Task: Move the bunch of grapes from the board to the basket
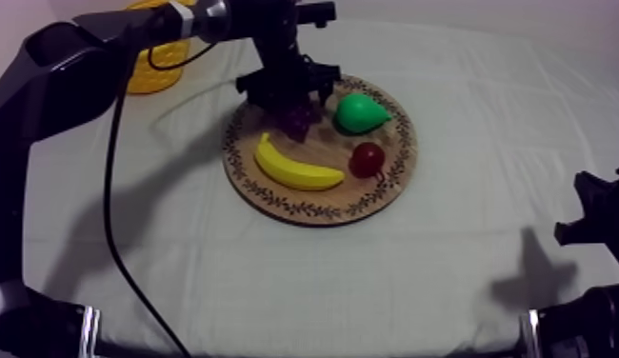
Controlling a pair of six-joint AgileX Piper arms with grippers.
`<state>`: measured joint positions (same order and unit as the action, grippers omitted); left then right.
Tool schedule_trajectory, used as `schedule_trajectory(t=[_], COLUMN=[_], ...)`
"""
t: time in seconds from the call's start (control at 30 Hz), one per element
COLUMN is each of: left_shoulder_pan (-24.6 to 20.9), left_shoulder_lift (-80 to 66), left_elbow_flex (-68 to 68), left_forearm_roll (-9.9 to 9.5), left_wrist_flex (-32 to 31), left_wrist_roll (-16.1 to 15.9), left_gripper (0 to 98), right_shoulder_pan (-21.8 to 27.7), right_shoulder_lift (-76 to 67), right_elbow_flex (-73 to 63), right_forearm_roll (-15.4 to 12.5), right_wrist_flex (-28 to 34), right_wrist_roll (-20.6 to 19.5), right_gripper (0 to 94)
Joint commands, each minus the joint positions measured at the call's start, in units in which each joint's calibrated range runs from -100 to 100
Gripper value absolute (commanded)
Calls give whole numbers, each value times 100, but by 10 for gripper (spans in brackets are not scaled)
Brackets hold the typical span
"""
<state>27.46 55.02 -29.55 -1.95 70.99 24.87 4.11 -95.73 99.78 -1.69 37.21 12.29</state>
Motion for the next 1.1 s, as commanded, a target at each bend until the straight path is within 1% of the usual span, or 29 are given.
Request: schedule_trajectory(t=[0.0, 0.17, 0.3, 0.37, 0.47, 0.53, 0.77, 0.9, 1.07], left_shoulder_pan=[1, -15, -45, -55, -55, -50, -30, -19, -11], left_shoulder_lift=[-44, -170, -231, -249, -261, -267, -379, -776, -1706], left_elbow_flex=[85, 372, 584, 649, 687, 694, 833, 1251, 2153], left_forearm_roll=[4, 61, 172, 205, 213, 210, 221, 232, 236], left_wrist_flex=[-61, -314, -588, -674, -733, -754, -929, -1291, -1861], left_wrist_roll=[9, -50, -188, -236, -263, -270, -306, -339, -417], left_gripper=[797, 730, 677, 606, 460, 420, 392, 383, 377], right_shoulder_pan=[3, 3, 3, 3, 3, 3, 3, 3, 3], right_shoulder_lift=[-2, -2, -2, -2, -2, -2, -2, -2, -2], right_elbow_flex=[-1, -1, -1, -1, -1, -1, -1, -1, -1], right_forearm_roll=[1, 1, 1, 1, 1, 1, 1, 1, 1], right_wrist_flex=[-3, -3, -3, -3, -3, -3, -3, -3, -3], right_wrist_roll=[-1, -1, -1, -1, -1, -1, -1, -1, -1], right_gripper=[5, 5, 5, 5, 5, 5, 5, 5, 5])
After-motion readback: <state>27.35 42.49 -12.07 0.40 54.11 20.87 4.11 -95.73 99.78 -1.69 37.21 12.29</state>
